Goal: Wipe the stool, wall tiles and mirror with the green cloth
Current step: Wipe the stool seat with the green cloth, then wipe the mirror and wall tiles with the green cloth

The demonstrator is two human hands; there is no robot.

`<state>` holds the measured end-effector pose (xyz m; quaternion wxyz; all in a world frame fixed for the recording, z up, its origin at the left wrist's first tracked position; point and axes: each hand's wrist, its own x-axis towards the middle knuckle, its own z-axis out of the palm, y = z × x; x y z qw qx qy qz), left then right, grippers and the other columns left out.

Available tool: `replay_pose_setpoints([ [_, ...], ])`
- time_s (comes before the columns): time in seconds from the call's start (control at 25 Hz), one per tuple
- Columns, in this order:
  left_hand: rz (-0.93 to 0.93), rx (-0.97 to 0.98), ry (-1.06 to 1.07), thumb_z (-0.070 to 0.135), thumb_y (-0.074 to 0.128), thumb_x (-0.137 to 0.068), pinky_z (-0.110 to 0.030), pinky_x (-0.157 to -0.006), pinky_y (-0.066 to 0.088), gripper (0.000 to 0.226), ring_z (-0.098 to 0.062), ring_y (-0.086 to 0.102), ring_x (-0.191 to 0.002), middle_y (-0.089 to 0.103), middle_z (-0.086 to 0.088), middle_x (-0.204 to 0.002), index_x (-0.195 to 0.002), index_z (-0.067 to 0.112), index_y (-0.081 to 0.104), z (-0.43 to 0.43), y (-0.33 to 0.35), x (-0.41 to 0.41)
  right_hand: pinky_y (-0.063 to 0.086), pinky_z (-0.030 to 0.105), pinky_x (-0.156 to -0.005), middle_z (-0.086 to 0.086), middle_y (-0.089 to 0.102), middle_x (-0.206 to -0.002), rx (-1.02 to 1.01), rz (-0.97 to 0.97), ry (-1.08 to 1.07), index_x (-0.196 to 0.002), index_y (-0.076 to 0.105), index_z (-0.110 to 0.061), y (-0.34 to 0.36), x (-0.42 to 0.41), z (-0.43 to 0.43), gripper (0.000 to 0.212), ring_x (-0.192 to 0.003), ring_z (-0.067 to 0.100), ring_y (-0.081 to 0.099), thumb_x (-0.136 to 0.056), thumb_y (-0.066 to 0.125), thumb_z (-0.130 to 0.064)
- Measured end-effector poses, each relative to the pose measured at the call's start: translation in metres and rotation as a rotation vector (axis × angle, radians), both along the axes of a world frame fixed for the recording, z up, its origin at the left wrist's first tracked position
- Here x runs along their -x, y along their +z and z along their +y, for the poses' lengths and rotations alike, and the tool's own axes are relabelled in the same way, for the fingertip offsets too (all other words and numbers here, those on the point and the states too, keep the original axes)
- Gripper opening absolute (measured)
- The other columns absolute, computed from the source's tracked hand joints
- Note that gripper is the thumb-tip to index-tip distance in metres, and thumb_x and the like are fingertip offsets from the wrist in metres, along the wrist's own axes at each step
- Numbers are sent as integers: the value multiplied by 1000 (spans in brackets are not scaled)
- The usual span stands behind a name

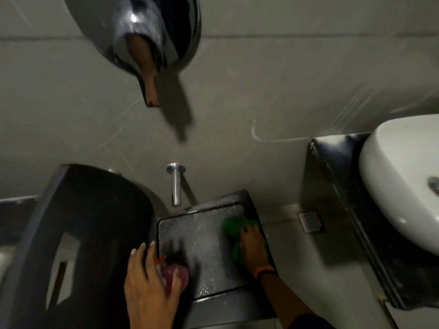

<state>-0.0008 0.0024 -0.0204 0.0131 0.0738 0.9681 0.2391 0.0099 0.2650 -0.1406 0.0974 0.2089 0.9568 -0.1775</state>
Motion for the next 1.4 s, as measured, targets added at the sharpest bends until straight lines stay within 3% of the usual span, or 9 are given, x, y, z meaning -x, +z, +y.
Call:
replay_pose_setpoints([
  [0.08,119,31,-71,48,50,-75,-63,-109,39,81,-50,46,-137,55,-31,-142,-136,-5,58,7,21,10,49,38,-92,23,70,-113,-86,169,21,-113,72,-3,42,-3,2,37,-111,35,58,-82,54,-4],
  [0.2,273,-33,-184,48,46,-85,-58,-113,33,71,-47,45,-138,58,-29,-140,-134,-2,61,27,79,36,38,33,-70,12,72,-80,-106,448,36,-84,76,-8,137,2,4,27,-84,23,53,-69,54,-13],
  [0.44,639,-161,-407,42,55,-79,-49,-122,17,75,-42,32,-147,48,-24,-151,-144,4,51,73,277,101,41,32,-106,5,58,-120,1,862,-117,-120,68,-12,392,38,18,42,-116,18,51,-82,61,6],
  [0.64,952,-185,-462,42,51,-86,-58,-122,23,73,-41,28,-151,44,-22,-155,-149,5,44,113,467,126,30,11,-108,12,63,-115,-303,1351,-22,-120,70,-6,605,48,35,37,-109,16,46,-86,58,0],
  [0.76,1088,-189,-439,43,52,-88,-60,-123,23,76,-40,25,-153,40,-21,-157,-153,6,38,137,560,133,43,27,-104,12,62,-118,-459,1527,-25,-123,68,-7,694,47,54,38,-110,20,49,-88,57,1],
  [0.84,1168,-181,-441,44,52,-88,-59,-124,22,77,-38,22,-154,39,-20,-158,-154,8,35,156,609,134,50,37,-96,11,62,-119,-565,1587,-31,-126,67,-8,738,48,70,45,-108,25,54,-85,63,8],
  [0.96,1268,-160,-430,45,49,-89,-58,-125,20,77,-38,21,-154,39,-20,-157,-154,8,33,190,664,132,54,37,-92,12,63,-120,-653,1675,-46,-128,67,-7,790,47,102,48,-106,27,55,-84,64,11],
  [1.2,1390,-122,-382,45,42,-91,-59,-124,23,74,-39,23,-154,40,-22,-156,-154,7,33,276,715,131,60,43,-88,15,64,-121,-700,1796,-109,-130,65,-6,859,48,199,47,-108,32,58,-86,59,10],
  [1.4,1396,-78,-352,46,40,-92,-60,-121,30,73,-41,29,-151,45,-24,-154,-152,4,39,348,732,134,52,29,-98,4,55,-125,-626,1961,-105,-134,63,-11,903,57,285,42,-118,17,48,-95,50,-1],
])
